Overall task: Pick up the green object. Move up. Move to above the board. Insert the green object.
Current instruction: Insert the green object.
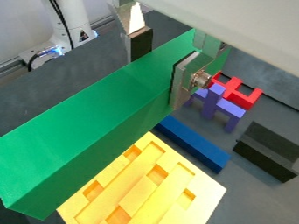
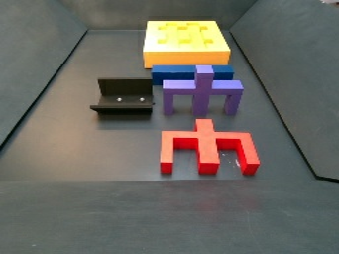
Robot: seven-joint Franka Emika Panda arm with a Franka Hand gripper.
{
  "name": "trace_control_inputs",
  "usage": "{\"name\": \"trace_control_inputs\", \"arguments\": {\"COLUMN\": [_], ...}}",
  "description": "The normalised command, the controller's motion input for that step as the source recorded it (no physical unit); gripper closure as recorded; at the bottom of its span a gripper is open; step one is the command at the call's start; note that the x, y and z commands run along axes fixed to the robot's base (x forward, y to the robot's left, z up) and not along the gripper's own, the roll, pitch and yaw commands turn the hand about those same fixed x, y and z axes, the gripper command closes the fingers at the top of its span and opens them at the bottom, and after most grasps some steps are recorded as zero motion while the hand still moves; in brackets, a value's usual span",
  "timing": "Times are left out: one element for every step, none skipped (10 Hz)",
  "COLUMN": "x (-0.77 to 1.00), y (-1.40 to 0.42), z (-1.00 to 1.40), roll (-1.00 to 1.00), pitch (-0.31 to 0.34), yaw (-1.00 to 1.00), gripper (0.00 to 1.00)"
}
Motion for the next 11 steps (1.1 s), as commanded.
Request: {"name": "trace_control_inputs", "arguments": {"x": [-0.04, -0.01, 0.00, -0.02, 0.00, 0.00, 0.00, -0.03, -0.11, -0.12, -0.13], "y": [0.00, -0.02, -0.05, -0.09, -0.15, -0.14, -0.05, 0.00, 0.05, 0.07, -0.03], "z": [-0.35, -0.37, -0.49, -0.65, -0.77, -0.93, -0.91, -0.82, -0.75, -0.70, -0.77], "roll": [0.20, 0.24, 0.24, 0.25, 0.25, 0.10, -0.03, -0.08, -0.10, -0.16, 0.02], "pitch": [0.000, 0.000, -0.013, -0.057, -0.096, -0.129, -0.146, -0.143, -0.160, -0.154, -0.133], "yaw": [0.02, 0.03, 0.02, 0.07, 0.08, 0.00, 0.00, 0.03, 0.02, 0.00, 0.01], "gripper": [1.00, 1.00, 1.00, 1.00, 1.00, 1.00, 1.00, 1.00, 1.00, 1.00, 1.00]}}
